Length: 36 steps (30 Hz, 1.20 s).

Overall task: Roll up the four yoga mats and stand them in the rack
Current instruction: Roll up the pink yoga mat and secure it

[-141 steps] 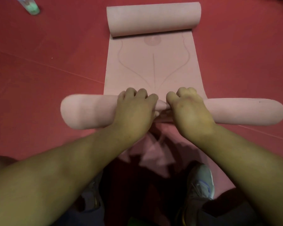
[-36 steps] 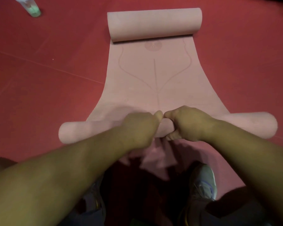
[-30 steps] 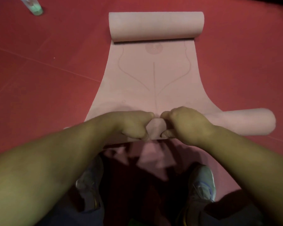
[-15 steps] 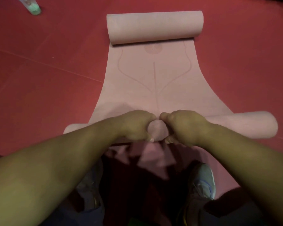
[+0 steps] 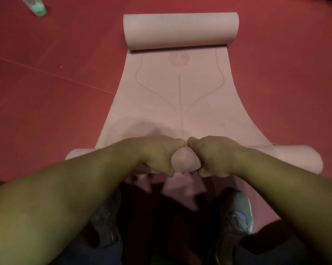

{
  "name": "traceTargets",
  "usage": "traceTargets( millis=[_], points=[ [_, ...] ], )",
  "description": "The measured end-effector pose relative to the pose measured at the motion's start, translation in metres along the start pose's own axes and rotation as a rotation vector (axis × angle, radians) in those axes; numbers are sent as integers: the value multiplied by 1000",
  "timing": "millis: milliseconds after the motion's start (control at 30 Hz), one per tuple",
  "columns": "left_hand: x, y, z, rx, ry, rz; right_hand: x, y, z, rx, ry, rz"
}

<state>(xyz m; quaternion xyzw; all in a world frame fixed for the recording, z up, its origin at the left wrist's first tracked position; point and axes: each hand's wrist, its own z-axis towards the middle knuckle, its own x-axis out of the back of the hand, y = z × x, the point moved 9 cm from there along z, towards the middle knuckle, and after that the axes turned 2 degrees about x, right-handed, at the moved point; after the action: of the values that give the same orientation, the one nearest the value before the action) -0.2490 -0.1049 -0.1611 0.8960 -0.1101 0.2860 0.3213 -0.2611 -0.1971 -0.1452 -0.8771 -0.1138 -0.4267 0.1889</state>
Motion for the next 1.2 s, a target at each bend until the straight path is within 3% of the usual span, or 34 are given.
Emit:
traceTargets(
  millis=[100,200,300,400,467,567,633,733,833,933,1033,1200],
  points=[
    [14,12,2,-7,309,298,3,13,0,-40,-21,31],
    [33,5,1,23,466,272,22,19,-3,-88,188,-54],
    [40,-6,2,11,429,46,28,9,-1,-107,270,-191],
    [30,-3,4,-10,292,-31,19,10,1,-105,172,-156],
    [25,4,2,24,304,143,12,17,-1,-103,69,-2],
    [26,14,-1,90,500,467,14,24,-3,-109,56,172],
    [30,12,-1,82,524,428,20,23,-3,-119,121,100],
    [39,-2,1,64,394,193,29,13,-3,-133,238,-154],
    [30,-1,2,28,260,107,20,12,-1,-168,143,-101],
    [28,3,-3,141,381,344,14,24,-2,-179,16,104],
    [23,10,-6,205,496,516,19,27,-6,-179,40,120],
    [20,-10,2,110,236,226,14,3,-5,-172,204,-134]
  ],
)
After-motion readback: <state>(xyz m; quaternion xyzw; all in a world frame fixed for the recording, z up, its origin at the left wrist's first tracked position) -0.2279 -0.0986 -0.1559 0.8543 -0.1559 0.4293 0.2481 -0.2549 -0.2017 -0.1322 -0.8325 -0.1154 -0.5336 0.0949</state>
